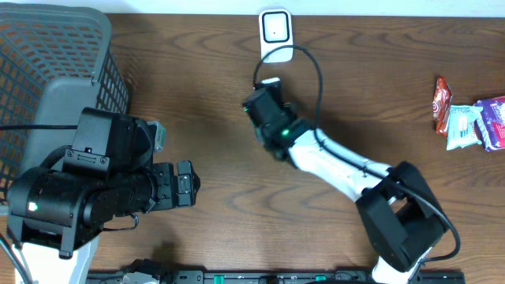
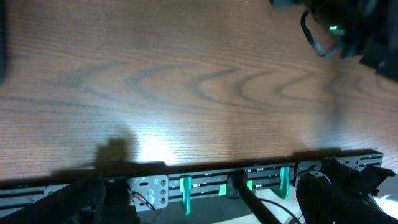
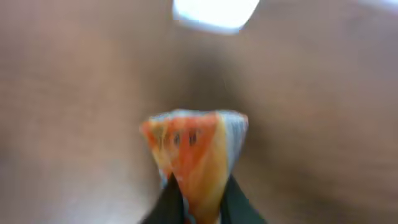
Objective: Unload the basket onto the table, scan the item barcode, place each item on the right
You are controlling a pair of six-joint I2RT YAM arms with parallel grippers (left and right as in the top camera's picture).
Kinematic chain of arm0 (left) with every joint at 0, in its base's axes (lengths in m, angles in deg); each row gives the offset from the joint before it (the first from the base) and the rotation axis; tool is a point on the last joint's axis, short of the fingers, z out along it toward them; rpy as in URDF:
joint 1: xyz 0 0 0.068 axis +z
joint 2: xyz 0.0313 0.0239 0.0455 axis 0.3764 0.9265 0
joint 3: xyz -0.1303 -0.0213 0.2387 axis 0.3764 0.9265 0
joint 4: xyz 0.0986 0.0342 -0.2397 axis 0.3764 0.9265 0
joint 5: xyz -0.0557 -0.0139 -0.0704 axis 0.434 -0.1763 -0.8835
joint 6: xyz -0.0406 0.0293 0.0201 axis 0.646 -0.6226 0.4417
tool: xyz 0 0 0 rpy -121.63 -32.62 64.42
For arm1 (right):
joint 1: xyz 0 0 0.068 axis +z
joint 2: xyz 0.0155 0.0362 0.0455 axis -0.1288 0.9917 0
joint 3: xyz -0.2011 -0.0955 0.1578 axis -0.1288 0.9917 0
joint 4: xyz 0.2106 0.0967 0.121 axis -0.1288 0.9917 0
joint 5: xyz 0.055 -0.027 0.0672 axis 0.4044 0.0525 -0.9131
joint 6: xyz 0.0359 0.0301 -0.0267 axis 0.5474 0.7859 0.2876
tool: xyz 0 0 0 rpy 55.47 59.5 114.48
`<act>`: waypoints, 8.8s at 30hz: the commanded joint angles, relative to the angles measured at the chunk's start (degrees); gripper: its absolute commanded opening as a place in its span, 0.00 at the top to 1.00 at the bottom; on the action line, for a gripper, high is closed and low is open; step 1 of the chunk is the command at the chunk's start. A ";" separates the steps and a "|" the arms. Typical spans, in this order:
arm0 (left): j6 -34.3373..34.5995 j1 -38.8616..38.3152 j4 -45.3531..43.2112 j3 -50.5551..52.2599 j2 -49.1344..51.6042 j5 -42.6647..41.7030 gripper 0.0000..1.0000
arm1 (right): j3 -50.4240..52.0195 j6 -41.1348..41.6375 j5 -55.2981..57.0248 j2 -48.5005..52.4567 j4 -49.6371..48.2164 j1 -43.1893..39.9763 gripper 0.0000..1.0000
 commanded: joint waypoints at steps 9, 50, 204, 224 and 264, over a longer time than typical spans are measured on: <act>-0.13 0.22 1.07 -0.39 -0.02 0.39 0.02 | -4.07 -22.01 10.08 0.50 -20.59 -7.13 0.99; -0.13 0.22 1.09 -0.39 -0.02 0.39 0.02 | -58.18 -11.32 -0.81 32.89 12.37 -17.35 0.99; -0.13 0.22 1.09 -0.39 -0.02 0.39 0.02 | 13.09 3.52 -9.31 -68.74 50.47 -24.24 0.01; -0.13 0.22 1.09 -0.39 -0.02 0.39 0.02 | 18.36 -1.16 -13.77 -84.37 51.60 -28.39 0.01; -0.13 0.22 1.09 -0.39 -0.02 0.39 0.02 | 68.02 -12.83 -37.11 -107.75 -7.32 -36.68 0.01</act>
